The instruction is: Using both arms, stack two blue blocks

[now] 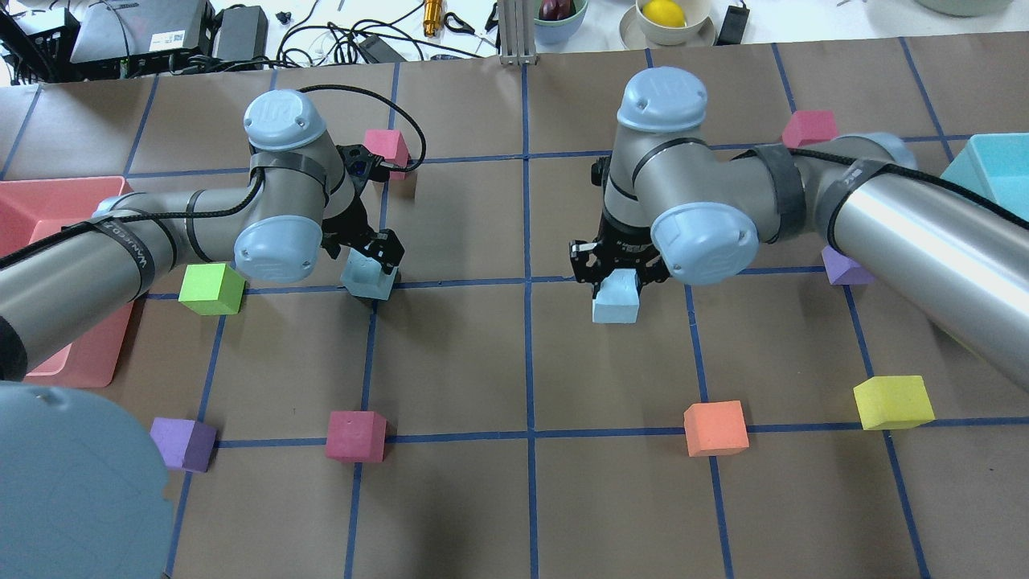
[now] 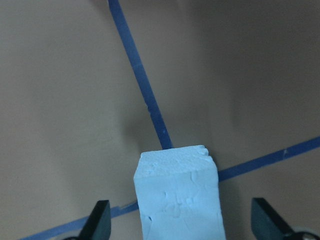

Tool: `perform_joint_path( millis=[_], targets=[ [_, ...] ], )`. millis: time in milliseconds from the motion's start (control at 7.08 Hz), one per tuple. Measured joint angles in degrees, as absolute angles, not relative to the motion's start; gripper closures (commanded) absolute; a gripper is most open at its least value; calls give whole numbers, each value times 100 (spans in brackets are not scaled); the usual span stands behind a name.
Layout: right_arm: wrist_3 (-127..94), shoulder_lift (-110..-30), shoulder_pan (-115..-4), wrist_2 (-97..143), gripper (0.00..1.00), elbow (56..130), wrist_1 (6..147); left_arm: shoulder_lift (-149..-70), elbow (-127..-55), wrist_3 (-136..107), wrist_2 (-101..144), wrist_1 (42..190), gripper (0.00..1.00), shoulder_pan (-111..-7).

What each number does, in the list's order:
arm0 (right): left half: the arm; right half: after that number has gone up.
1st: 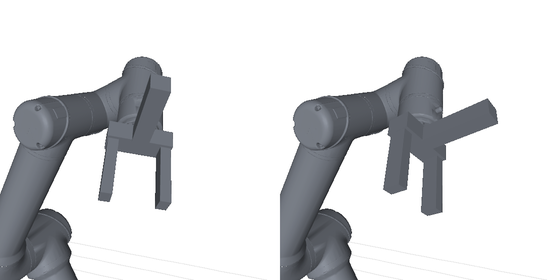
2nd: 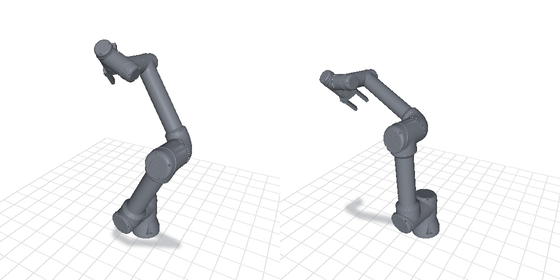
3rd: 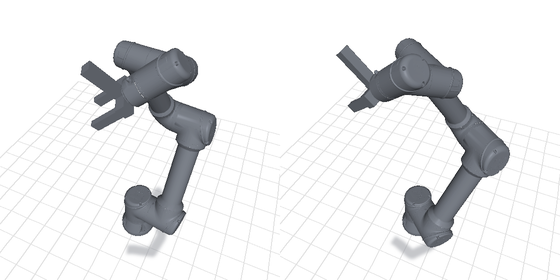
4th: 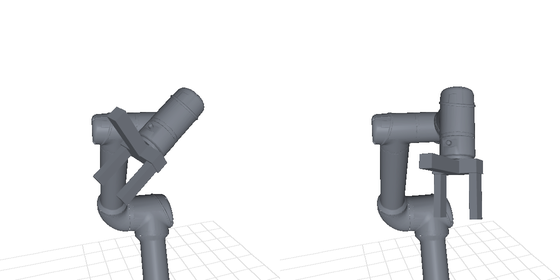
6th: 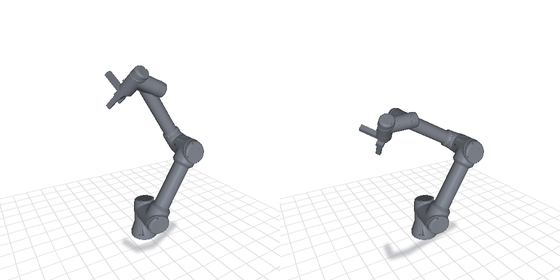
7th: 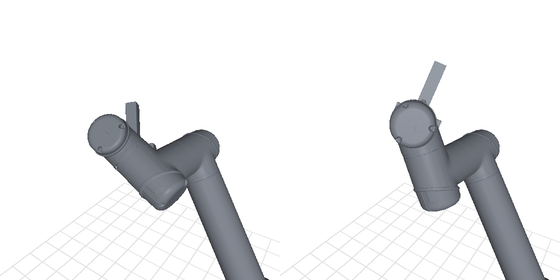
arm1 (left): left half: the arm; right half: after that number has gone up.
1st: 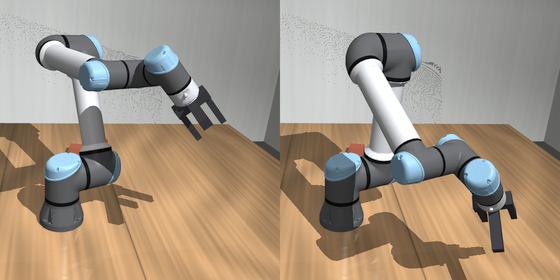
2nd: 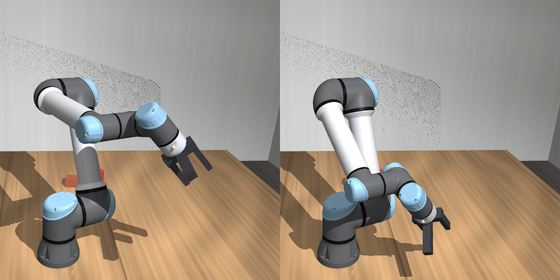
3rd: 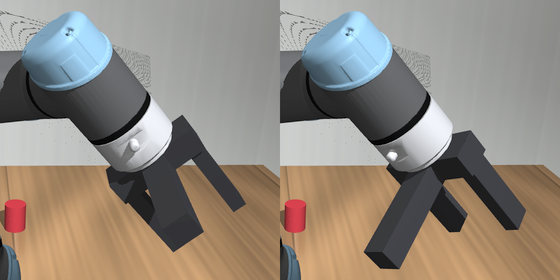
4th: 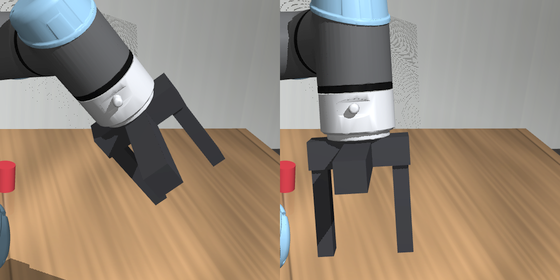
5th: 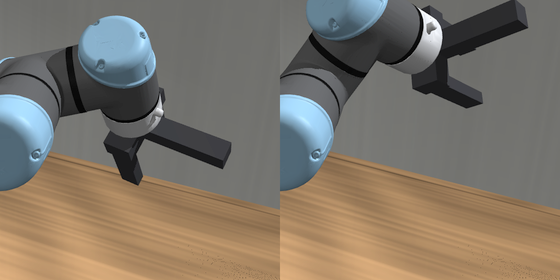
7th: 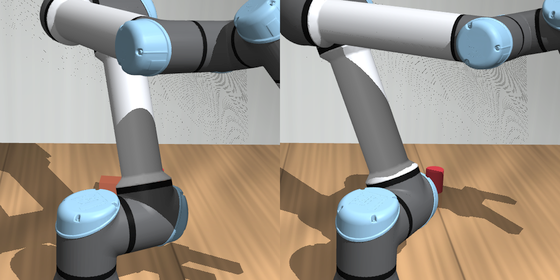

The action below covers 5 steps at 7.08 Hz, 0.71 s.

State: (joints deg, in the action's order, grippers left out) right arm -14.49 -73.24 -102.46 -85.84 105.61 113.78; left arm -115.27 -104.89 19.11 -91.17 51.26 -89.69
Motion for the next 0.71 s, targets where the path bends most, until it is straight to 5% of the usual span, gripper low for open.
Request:
perform_joint_path(
  millis=[706],
  targets=[
    [-2705, -7572, -11357, -8313, 100, 11334, 11869, -11413, -10262, 1641, -9054, 5348, 54, -8893]
  ],
)
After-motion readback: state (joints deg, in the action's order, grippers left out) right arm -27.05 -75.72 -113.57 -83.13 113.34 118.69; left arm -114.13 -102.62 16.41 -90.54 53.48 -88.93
